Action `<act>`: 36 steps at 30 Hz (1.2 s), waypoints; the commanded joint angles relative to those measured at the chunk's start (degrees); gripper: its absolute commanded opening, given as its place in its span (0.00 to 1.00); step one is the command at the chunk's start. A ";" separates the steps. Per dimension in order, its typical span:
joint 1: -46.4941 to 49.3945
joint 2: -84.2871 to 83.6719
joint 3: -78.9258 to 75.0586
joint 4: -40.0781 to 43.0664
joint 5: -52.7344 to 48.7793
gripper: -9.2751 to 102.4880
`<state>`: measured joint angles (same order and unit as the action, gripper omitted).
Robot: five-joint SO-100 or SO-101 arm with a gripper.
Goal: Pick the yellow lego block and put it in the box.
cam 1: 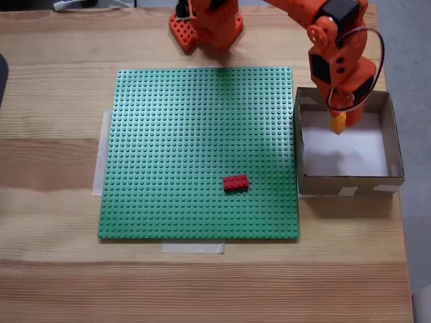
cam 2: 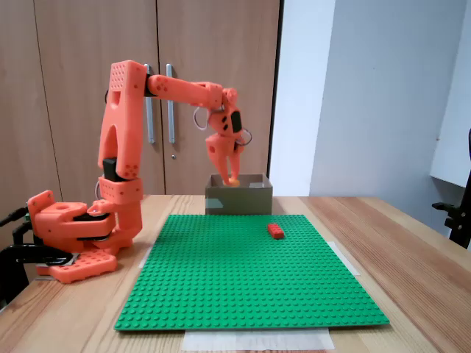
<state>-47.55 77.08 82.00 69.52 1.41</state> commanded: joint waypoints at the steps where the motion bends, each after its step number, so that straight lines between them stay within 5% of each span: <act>1: 0.62 -1.05 1.32 -3.60 -0.26 0.07; 18: 0.35 -7.21 0.79 -15.73 -6.68 0.07; 29: 0.70 -7.29 -0.62 -11.78 -6.50 0.17; 36: -0.18 -6.50 -11.95 -1.41 -0.35 0.23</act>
<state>-47.37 69.35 77.26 64.34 -1.76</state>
